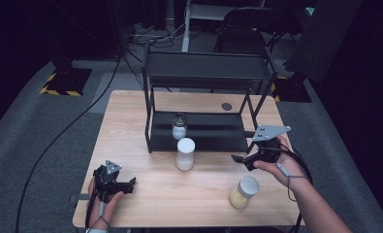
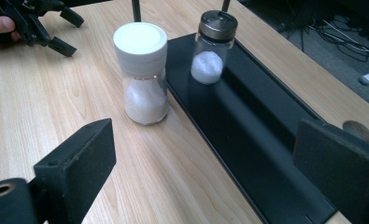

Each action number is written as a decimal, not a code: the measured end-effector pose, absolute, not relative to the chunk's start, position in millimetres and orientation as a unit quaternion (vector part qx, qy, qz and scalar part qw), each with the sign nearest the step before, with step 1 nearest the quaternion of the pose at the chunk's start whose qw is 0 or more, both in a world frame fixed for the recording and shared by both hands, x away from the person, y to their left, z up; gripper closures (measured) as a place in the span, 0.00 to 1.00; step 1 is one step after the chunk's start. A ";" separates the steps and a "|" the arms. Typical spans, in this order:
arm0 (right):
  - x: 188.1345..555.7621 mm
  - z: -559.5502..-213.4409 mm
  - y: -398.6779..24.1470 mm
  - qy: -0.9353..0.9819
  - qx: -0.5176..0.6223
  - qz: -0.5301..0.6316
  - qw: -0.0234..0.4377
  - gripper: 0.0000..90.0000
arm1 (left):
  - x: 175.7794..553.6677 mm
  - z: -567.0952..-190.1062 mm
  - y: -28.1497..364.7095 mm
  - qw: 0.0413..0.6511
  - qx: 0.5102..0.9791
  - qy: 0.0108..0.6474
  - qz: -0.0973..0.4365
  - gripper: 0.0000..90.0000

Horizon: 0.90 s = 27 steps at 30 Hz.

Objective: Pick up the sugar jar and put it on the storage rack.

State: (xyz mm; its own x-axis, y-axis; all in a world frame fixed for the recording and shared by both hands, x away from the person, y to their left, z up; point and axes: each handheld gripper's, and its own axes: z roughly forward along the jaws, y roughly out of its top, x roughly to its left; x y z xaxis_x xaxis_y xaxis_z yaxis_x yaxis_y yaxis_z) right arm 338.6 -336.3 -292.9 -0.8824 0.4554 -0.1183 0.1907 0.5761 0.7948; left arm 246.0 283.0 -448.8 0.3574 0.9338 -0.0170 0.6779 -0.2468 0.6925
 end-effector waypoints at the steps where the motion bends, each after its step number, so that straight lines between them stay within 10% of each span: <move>1: 339.3 -292.7 -335.1 0.874 0.184 0.422 0.156 0.07 | 246.0 -448.9 283.0 0.312 0.762 0.528 0.205 0.01; 27: 370.8 -292.4 -305.6 0.882 0.152 0.428 0.126 0.07 | 246.7 -448.7 283.2 0.311 0.762 0.529 0.205 0.01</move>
